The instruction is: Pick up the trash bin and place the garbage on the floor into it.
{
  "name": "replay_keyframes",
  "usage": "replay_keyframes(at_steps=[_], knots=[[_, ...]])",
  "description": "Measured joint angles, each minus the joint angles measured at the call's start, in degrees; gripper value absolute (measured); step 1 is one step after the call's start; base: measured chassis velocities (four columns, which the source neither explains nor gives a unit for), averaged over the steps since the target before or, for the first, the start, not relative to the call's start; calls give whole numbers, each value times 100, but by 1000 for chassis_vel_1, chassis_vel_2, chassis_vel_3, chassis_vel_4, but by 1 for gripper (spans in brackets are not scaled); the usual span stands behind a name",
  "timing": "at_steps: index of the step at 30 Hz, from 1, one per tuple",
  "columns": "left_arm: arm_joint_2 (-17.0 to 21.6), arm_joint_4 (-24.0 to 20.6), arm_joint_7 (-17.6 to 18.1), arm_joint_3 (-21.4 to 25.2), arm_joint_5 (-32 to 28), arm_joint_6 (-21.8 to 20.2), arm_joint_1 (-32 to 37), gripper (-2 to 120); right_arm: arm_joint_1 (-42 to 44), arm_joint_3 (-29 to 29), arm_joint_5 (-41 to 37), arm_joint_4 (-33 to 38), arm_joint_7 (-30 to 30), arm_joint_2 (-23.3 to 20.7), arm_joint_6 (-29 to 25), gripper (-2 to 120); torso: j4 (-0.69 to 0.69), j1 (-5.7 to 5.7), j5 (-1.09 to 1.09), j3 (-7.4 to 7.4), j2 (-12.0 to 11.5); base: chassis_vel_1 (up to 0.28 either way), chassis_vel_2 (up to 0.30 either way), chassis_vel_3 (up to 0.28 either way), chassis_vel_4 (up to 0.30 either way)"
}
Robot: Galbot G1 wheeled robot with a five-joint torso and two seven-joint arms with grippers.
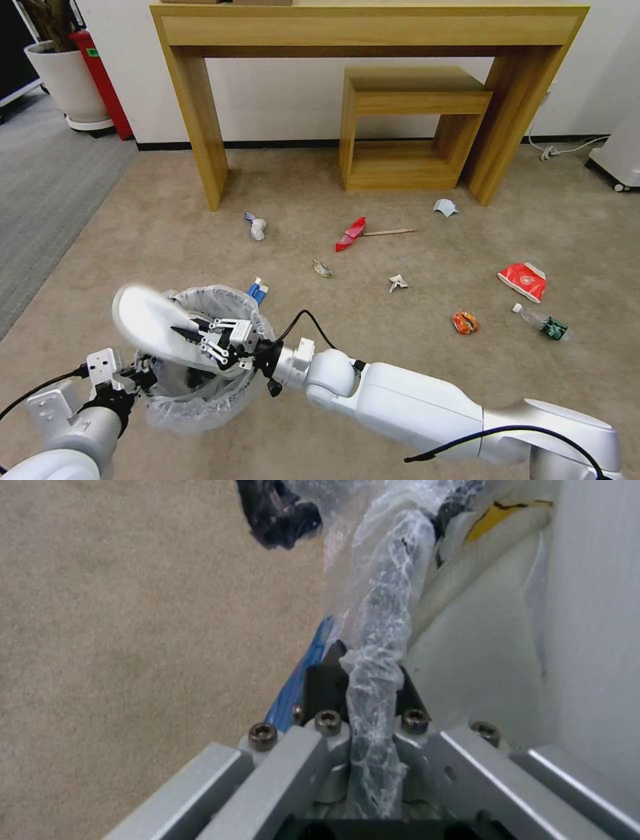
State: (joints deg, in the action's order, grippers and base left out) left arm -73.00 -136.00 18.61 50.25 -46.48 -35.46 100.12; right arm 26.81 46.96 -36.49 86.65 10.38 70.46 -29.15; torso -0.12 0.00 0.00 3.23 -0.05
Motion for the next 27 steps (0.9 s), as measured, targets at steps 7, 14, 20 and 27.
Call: replay_keyframes(at_steps=[7,14,20,27], knots=[[22,89,2,2,2,1,-16,1,113,-299,-126,443,-144,-244,124,62,1,0,0,0,0,0,0,0,0],[76,213,2,14,61,3,-20,1,340,-1089,-592,1296,-796,-829,661,86,1,0,1,0,0,0,0,0,0],[103,320,-14,12,111,6,-34,1,733,-2311,-769,1870,-1176,-1459,1021,99,0,0,1,0,0,0,0,0,0],[108,509,-73,-10,183,-6,-110,1,1542,-3789,-749,2388,-1974,-1979,1410,100,-1,0,2,0,0,0,0,0,0]])
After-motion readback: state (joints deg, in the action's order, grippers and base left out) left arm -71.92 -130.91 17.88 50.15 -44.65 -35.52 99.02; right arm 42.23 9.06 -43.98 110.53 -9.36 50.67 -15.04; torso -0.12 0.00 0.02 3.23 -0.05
